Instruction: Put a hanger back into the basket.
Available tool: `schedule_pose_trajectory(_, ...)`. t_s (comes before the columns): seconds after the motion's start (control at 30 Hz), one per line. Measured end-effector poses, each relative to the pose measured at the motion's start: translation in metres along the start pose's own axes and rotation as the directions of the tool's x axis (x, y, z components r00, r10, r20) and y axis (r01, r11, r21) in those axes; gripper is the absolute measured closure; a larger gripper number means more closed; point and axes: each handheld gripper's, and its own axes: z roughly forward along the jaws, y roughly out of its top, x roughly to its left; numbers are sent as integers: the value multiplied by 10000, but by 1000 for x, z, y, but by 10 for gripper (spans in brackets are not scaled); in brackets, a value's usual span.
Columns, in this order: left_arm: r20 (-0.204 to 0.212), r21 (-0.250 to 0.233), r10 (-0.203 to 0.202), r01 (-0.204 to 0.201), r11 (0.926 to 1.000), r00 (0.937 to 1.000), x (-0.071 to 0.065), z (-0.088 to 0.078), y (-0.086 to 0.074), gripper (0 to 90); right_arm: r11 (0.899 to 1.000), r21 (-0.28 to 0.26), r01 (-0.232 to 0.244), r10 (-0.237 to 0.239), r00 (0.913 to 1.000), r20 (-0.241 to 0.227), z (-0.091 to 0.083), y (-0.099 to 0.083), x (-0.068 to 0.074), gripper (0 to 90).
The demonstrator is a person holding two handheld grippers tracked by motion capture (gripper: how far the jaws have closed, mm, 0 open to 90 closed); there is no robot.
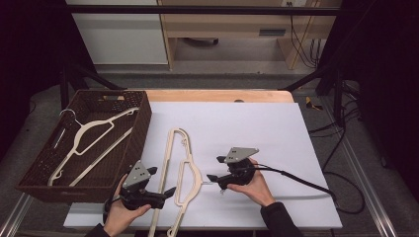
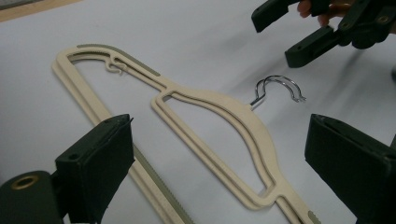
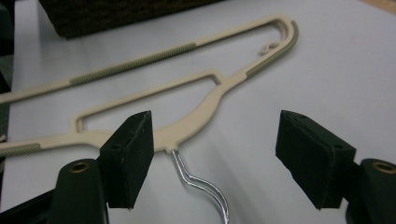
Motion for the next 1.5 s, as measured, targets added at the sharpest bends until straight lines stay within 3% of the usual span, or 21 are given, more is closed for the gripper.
schedule_pose_trajectory(0.3, 342, 41, 102, -104, 9999, 9994, 0, 5, -5, 79, 9963, 803, 322, -275, 9979, -586, 27, -8, 5, 427)
schedule_pose_trajectory(0.63, 468, 251, 138, -150, 9996, 9988, -1, 8, -7, 82, 9839, 1619, 750, -599, 9936, -959, 41, -20, 4, 633)
schedule_pose_trajectory(1.03, 545, 442, 109, -133, 9989, 9985, -1, 13, -8, 88, 9816, 1432, 1264, -1042, 9827, -1532, 42, -21, 2, 841)
schedule_pose_trajectory(1.37, 643, 570, 213, -250, 9981, 9977, -5, 15, -7, 92, 9829, 1319, 1288, -1008, 9745, -2006, 38, -17, -1, 877)
schedule_pose_trajectory(1.5, 709, 654, 261, -308, 9974, 9971, -8, 16, -6, 95, 9857, 1284, 1096, -829, 9768, -1974, 33, -14, 0, 885)
